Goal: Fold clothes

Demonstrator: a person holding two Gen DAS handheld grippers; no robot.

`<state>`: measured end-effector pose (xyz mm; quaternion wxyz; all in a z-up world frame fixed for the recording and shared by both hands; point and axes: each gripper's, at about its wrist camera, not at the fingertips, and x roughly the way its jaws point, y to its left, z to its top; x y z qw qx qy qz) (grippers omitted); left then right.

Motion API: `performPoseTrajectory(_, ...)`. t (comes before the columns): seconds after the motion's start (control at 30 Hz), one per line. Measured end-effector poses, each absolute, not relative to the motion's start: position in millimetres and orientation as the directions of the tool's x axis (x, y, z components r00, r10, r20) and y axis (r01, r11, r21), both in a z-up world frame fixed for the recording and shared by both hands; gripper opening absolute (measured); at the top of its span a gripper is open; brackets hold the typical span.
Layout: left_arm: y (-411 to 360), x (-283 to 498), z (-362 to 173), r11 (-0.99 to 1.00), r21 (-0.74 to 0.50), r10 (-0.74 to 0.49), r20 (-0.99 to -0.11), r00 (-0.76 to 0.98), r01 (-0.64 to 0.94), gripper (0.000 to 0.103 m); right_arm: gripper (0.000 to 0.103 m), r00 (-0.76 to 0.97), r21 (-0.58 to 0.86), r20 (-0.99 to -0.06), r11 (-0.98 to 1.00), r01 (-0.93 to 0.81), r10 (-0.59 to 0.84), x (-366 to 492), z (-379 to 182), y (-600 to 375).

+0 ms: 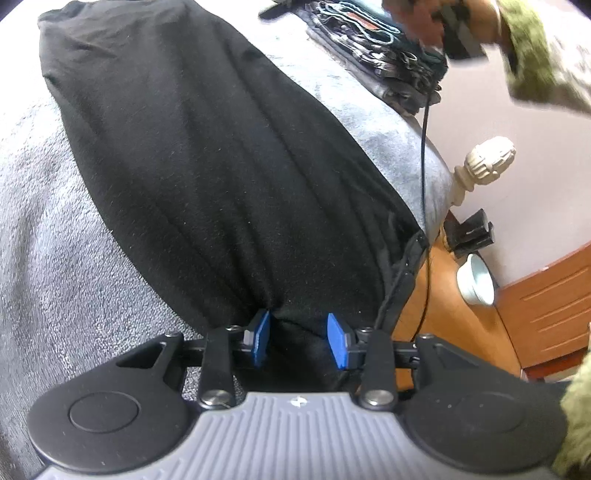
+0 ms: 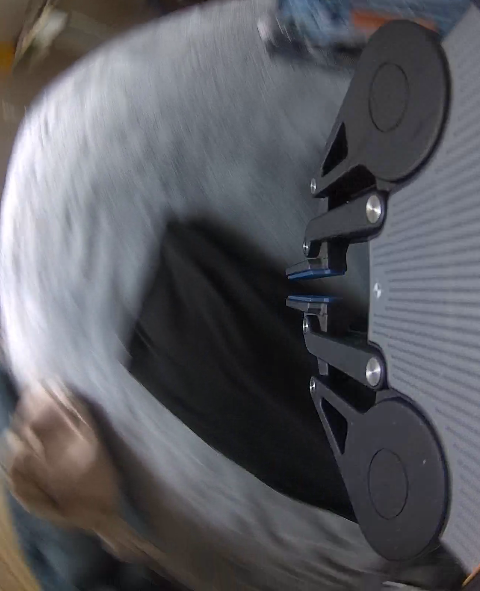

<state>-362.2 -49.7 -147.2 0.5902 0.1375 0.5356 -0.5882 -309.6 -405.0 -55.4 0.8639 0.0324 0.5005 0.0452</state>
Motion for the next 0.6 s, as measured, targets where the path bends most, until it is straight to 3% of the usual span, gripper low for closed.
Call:
performPoseTrajectory(0.13, -46.2, -363.0, -142.7, 0.317, -0.458, -0.529, -0.812, -0.246, 0.83, 0.036, 0.009, 0.446, 0.14, -0.88, 0.987, -0.08, 0.161, -322.0, -94.1, -366.3)
performPoseTrajectory(0.23, -43.5, -363.3, -139.8, 0.362, -0.451, -0.52, -0.824, -0.225, 0.816, 0.036, 0.007, 0.419, 0.083, -0.9, 0.991, -0.107, 0.12, -342.9, -119.0, -354.6)
performPoseTrajectory(0.5, -36.4, -366.6, -110.4, 0.471, -0.379, -0.487, -0.864, -0.124, 0.796, 0.042, 0.01, 0.313, 0.047, -0.949, 0.999, 0.018, 0.039, -443.2, -108.4, -370.3)
performPoseTrajectory(0.6, -42.1, -365.2, -95.2, 0.475, -0.357, -0.514, -0.855, -0.076, 0.804, 0.045, 0.01, 0.423, 0.094, -0.903, 0.995, 0.031, 0.073, -438.0, -87.9, -365.3)
